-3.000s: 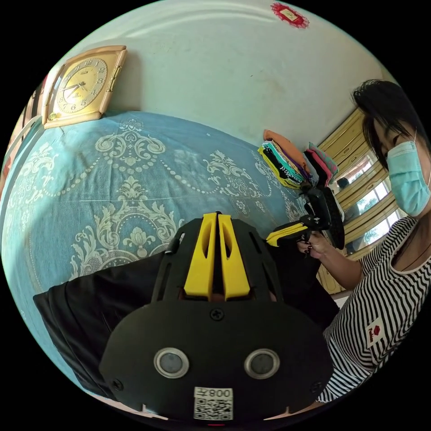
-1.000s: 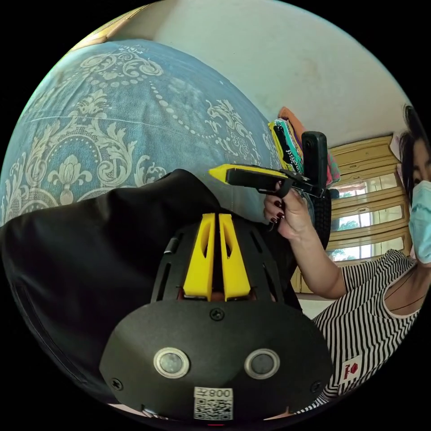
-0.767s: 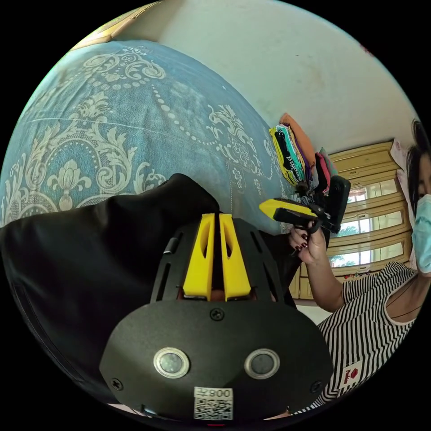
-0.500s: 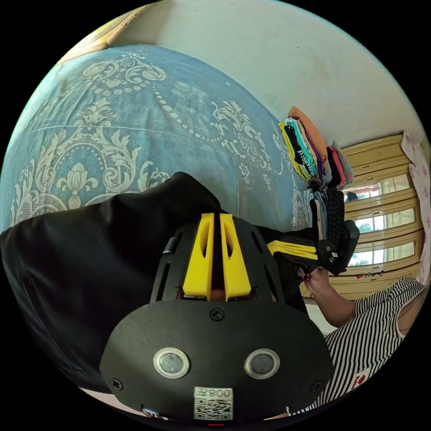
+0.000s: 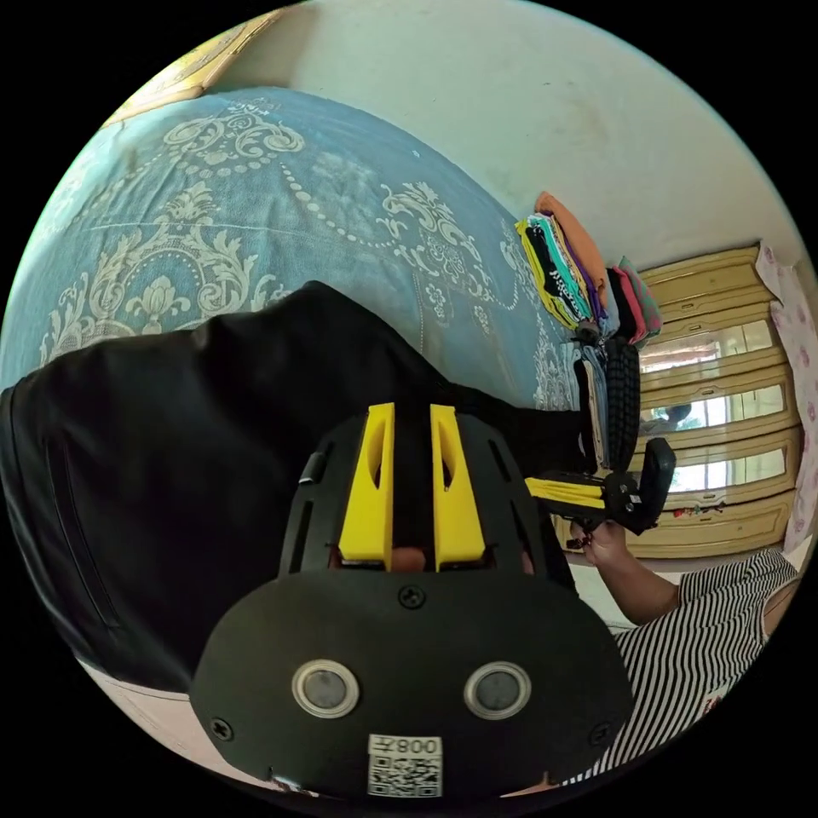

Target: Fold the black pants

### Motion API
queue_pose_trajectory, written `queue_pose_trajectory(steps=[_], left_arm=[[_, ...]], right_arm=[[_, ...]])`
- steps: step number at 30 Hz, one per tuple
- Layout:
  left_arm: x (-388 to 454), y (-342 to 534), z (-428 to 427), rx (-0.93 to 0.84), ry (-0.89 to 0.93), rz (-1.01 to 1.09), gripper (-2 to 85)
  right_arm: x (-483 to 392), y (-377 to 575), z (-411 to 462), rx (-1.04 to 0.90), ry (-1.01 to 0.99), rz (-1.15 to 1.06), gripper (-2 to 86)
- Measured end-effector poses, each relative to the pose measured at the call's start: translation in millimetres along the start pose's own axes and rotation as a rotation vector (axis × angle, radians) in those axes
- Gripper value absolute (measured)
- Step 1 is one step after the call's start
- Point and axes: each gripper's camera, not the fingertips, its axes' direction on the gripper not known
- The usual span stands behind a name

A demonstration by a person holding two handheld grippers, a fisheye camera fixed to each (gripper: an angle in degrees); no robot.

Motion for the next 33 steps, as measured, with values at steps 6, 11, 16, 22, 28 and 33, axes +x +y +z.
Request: queue_pose_trajectory(steps=[6, 11, 16, 22, 28, 33], left_arm=[[33.3, 19.4, 22.1, -0.072, -0.114, 0.020, 2.4], [68.1, 44.0, 27.7, -0.073, -0.089, 0.094, 1.8], [80.8, 60.0, 63.6, -0.163, -0.098, 0.026, 0.9], [113.9, 62.8, 84.9, -0.215, -0.148, 0.050, 0.3], [151.3, 68.3, 101.3, -0.228, -0.219, 0.076, 0.2], [168.7, 67.1, 120.2, -0.241, -0.147, -0.008, 0.3]], right_arm=[[-5.8, 46.5, -10.6, 0.024, 0.028, 0.030, 0.2], [-8.8, 94.0, -35.7, 0.093, 0.057, 0.039, 0.1], [10.6, 144.5, -30.2, 0.063, -0.012, 0.128, 0.1], [25.7, 194.3, -45.9, 0.067, -0.005, 0.153, 0.2], [40.5, 242.3, -63.0, 0.087, -0.052, 0.166, 0.2], [56.9, 278.2, -75.9, 0.103, -0.112, 0.190, 0.3]])
